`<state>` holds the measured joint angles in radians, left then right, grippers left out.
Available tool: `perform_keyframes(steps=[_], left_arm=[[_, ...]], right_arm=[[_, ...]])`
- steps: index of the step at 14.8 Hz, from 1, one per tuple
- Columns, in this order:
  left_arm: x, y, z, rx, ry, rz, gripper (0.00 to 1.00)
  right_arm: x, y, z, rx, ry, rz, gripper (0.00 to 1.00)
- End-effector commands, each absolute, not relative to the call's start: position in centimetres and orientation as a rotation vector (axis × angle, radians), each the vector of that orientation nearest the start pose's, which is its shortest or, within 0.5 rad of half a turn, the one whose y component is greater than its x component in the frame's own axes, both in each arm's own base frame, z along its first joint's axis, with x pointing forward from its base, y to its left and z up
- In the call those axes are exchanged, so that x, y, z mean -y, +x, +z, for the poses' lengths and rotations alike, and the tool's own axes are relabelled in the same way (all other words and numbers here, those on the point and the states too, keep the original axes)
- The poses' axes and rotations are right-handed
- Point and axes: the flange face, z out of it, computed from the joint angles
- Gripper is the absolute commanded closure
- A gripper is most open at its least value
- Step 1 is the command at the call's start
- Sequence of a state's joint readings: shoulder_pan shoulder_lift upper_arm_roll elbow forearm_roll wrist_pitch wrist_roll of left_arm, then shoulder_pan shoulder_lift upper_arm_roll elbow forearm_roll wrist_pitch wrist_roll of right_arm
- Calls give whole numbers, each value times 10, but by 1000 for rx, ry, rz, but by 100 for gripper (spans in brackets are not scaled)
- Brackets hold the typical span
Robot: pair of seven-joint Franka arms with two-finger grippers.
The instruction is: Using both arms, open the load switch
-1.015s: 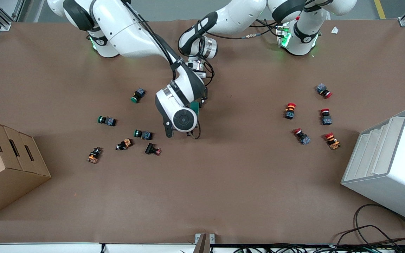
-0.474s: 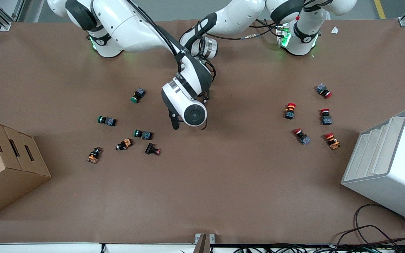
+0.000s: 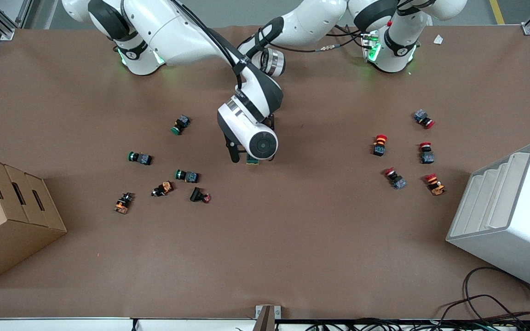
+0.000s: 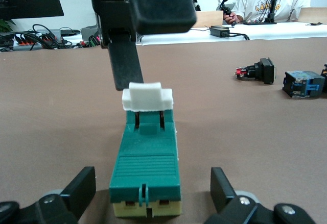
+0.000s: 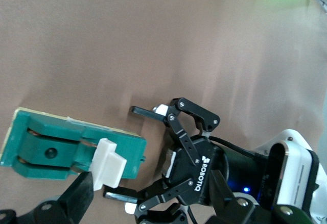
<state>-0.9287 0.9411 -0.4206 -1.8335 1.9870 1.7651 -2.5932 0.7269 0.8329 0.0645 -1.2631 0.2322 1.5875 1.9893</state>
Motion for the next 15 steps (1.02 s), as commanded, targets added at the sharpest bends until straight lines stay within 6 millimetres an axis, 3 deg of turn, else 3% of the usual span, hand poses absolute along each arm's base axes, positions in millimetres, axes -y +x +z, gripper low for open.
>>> perform_keyframes(steps=[1,6,11,14,15], left_arm=[[559,218,39,-154,-2556,-1878,1],[558,219,39,-165,-2551,-1876,1],[559,219,40,-151,-2555,-1875,0],[564,218,49,-129,-2563,-1874,0],[564,218,50,-112,-2564,-1860,0]], right_arm=[[-504,462,235,-2093,-2862,676,0],[-501,451,213,-2091,-2936,585,0],[-497,459,214,-2078,-2933,534,0],[-484,477,234,-1901,-3003,549,0],[-473,491,256,-1824,-3009,557,0]])
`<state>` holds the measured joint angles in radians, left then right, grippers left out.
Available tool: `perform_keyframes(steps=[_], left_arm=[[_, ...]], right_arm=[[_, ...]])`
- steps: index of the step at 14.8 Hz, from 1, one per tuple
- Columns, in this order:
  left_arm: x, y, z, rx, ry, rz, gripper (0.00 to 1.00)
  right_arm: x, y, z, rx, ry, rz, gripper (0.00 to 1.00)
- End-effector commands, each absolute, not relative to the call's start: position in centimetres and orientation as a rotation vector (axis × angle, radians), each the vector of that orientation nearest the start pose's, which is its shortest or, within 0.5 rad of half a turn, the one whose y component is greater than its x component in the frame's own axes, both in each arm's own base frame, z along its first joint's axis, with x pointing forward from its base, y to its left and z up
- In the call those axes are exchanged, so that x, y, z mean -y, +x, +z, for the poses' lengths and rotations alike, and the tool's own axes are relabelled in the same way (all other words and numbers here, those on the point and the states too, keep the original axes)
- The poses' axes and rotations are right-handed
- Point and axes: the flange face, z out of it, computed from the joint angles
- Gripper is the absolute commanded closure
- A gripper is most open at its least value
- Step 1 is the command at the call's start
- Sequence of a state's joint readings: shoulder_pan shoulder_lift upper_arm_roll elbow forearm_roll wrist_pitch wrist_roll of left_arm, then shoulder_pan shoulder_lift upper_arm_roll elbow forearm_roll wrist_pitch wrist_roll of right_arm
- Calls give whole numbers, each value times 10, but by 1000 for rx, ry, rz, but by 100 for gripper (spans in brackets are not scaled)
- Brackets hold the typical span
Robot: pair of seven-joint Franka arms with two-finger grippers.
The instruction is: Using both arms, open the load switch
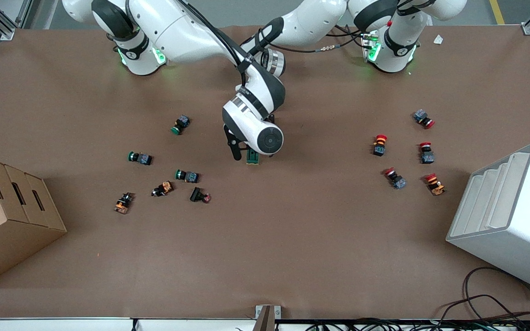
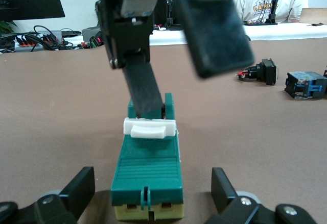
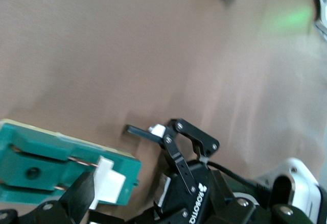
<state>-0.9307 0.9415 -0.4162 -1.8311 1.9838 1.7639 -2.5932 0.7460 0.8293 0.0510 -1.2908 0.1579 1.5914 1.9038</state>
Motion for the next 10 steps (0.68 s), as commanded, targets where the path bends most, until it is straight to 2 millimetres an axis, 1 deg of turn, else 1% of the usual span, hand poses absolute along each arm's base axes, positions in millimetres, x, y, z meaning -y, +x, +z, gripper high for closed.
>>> perform_keyframes(steps=[1,2,3,4,6,7,8,9,10], left_arm=[[565,214,51,-97,-2573,-1842,0],[569,211,58,-73,-2591,-1820,0],[573,206,69,-37,-2612,-1774,0],[580,199,83,-14,-2624,-1715,0],[591,199,108,20,-2625,-1614,0],[603,203,123,80,-2642,-1560,0],[614,208,137,130,-2656,-1522,0],[623,210,150,163,-2669,-1480,0],[630,220,169,209,-2675,-1420,0]], right_arm=[[-457,507,274,-1737,-3022,556,0],[-435,528,302,-1614,-3036,529,0],[-414,545,320,-1512,-3058,501,0],[-388,564,335,-1413,-3082,469,0],[-335,595,363,-1190,-3174,355,0],[-311,608,373,-1090,-3206,327,0],[-278,624,387,-992,-3214,311,0],[-250,635,399,-901,-3214,304,0],[-224,644,411,-795,-3217,297,0]])
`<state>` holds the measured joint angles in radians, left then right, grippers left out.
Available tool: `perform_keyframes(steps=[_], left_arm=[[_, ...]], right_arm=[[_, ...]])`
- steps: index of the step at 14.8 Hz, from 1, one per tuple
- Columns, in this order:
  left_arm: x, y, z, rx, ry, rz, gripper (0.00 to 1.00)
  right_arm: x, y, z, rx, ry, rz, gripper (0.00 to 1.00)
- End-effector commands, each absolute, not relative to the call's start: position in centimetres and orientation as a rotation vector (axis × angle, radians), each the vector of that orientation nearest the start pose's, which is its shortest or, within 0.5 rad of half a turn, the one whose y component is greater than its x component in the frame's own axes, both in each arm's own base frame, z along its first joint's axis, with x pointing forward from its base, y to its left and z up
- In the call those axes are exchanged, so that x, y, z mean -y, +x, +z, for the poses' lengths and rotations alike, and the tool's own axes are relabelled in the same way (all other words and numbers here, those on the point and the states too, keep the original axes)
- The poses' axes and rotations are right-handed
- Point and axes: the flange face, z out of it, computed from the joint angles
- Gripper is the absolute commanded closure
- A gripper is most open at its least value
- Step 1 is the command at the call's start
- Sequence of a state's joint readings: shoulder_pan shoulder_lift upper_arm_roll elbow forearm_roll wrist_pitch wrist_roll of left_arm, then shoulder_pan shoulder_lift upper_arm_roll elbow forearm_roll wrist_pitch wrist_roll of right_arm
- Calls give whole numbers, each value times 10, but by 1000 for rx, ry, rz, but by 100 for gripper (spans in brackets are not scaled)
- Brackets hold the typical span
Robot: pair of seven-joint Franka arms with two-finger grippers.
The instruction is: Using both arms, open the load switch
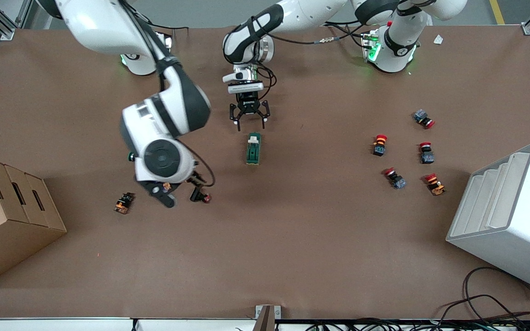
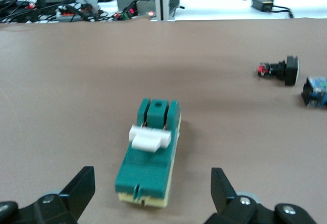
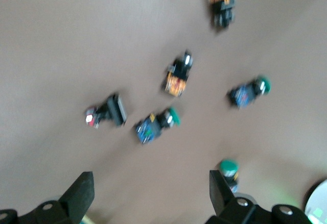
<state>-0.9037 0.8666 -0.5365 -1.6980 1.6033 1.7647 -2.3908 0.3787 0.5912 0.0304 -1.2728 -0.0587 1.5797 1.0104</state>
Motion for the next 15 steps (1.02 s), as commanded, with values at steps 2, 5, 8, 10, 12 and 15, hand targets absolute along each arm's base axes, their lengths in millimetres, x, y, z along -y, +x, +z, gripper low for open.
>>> perform_keyframes(steps=[2,5,8,10,12,15], left_arm=[[639,245,201,201,-2671,-1283,0],[652,286,275,363,-2731,-1063,0],[614,353,360,464,-2764,-910,0],[577,396,415,504,-2795,-799,0],[531,436,462,533,-2846,-645,0],[457,492,514,415,-2889,-540,0]], right_arm=[[-176,655,434,-601,-3222,280,0],[-113,662,466,-328,-3219,240,0],[-58,662,495,-99,-3210,189,0],[-20,661,513,-50,-3203,140,0],[0,651,534,1,-3203,105,0],[8,624,568,0,-3209,58,0]])
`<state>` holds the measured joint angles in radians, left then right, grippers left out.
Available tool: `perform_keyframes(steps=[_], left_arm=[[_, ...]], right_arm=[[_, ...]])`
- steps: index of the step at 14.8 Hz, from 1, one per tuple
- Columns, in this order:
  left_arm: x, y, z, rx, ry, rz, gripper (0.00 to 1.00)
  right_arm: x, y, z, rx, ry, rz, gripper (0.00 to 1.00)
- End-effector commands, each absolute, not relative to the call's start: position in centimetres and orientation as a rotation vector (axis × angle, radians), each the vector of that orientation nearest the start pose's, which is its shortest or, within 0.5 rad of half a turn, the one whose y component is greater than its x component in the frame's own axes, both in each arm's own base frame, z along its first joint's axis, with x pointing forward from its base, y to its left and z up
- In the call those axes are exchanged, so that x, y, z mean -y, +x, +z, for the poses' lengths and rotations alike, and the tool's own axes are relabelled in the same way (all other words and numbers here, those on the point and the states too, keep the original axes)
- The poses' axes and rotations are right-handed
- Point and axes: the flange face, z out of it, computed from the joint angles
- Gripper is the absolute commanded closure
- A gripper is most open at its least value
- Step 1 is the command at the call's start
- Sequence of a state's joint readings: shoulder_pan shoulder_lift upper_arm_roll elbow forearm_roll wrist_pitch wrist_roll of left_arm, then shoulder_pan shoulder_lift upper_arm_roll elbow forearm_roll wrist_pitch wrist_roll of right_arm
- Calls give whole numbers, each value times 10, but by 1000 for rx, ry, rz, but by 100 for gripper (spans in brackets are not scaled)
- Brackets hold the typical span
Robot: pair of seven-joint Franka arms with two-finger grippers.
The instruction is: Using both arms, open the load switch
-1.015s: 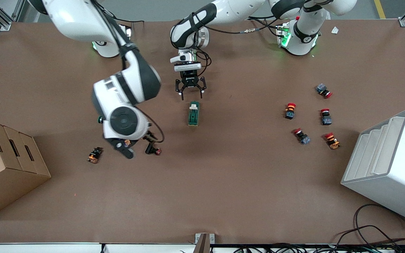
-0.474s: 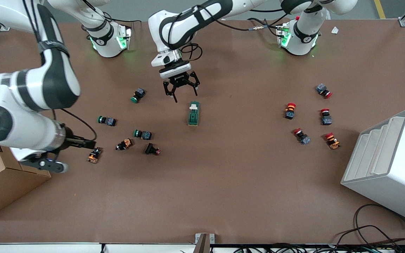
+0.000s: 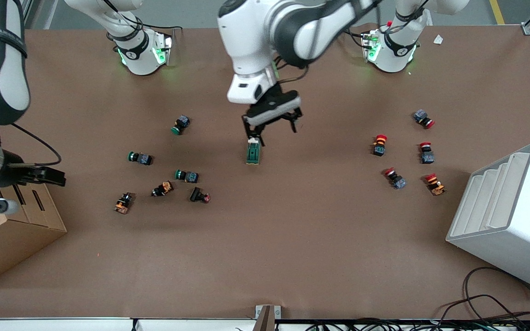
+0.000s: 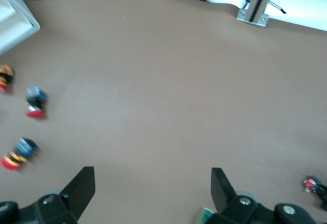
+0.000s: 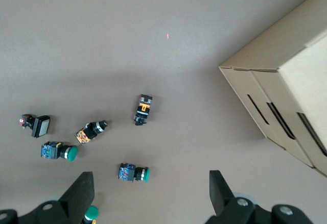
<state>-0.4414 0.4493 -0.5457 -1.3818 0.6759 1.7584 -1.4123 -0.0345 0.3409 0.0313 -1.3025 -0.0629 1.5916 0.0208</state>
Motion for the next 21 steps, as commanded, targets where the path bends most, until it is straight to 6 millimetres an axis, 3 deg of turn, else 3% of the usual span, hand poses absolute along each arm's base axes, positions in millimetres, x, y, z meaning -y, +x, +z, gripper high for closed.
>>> perform_keyframes(steps=[1,4,7,10,11,17,21], left_arm=[[434,508,524,385,-2894,-520,0],[359,548,554,410,-2953,-407,0],[283,583,569,352,-2993,-337,0],[231,595,595,219,-3053,-312,0],[211,592,611,212,-3072,-314,0],[124,558,644,-15,-3131,-65,0],[90,529,654,12,-3135,-1,0]], right_arm=[[8,612,578,-3,-3212,46,0],[6,578,598,-8,-3219,38,0],[5,552,616,-27,-3205,99,0],[5,537,633,-32,-3188,109,0],[5,532,639,-33,-3188,102,0],[8,509,660,-40,-3190,66,0],[26,487,660,-105,-3121,59,0]])
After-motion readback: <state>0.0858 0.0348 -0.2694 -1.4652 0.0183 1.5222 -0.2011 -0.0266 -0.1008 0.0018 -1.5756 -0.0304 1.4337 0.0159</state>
